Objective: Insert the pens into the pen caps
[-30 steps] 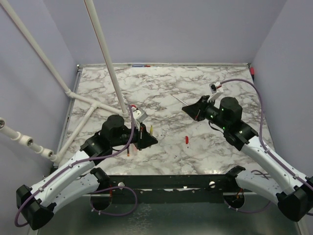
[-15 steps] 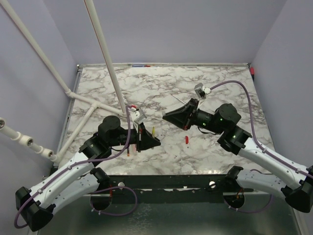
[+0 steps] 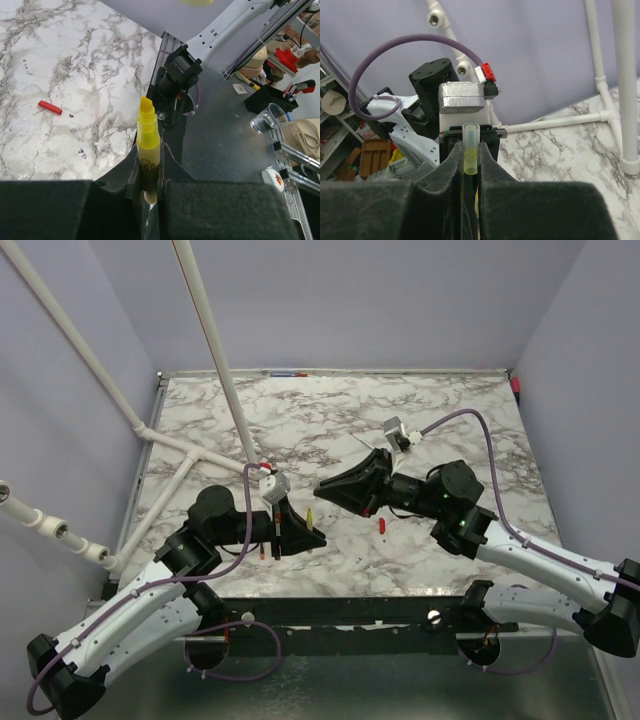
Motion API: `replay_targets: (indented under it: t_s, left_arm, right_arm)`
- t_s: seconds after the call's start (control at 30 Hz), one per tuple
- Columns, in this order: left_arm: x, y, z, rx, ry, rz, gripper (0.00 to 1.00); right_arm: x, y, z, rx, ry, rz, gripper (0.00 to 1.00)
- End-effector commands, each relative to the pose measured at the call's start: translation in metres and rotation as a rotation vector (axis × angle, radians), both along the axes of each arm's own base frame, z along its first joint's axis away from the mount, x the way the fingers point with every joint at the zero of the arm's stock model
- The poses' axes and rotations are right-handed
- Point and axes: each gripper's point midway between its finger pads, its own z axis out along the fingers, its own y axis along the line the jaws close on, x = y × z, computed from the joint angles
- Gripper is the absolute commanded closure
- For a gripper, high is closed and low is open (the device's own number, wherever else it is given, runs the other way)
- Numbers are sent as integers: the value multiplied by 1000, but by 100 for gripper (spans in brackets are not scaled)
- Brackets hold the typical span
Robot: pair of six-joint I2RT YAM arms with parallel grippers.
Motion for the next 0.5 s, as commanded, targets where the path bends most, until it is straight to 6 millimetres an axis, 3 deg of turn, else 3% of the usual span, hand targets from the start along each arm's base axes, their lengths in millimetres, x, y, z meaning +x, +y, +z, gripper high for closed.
replay_targets:
  t_s: [0.0, 0.47]
  left_arm:
    - [-11, 1, 14, -58, -51, -58, 100]
    - [-19, 3, 21, -89, -73, -89, 100]
  right_arm:
    - [-11, 10, 11, 36, -49, 34, 99]
    - [-21, 31, 7, 5, -80, 36, 100]
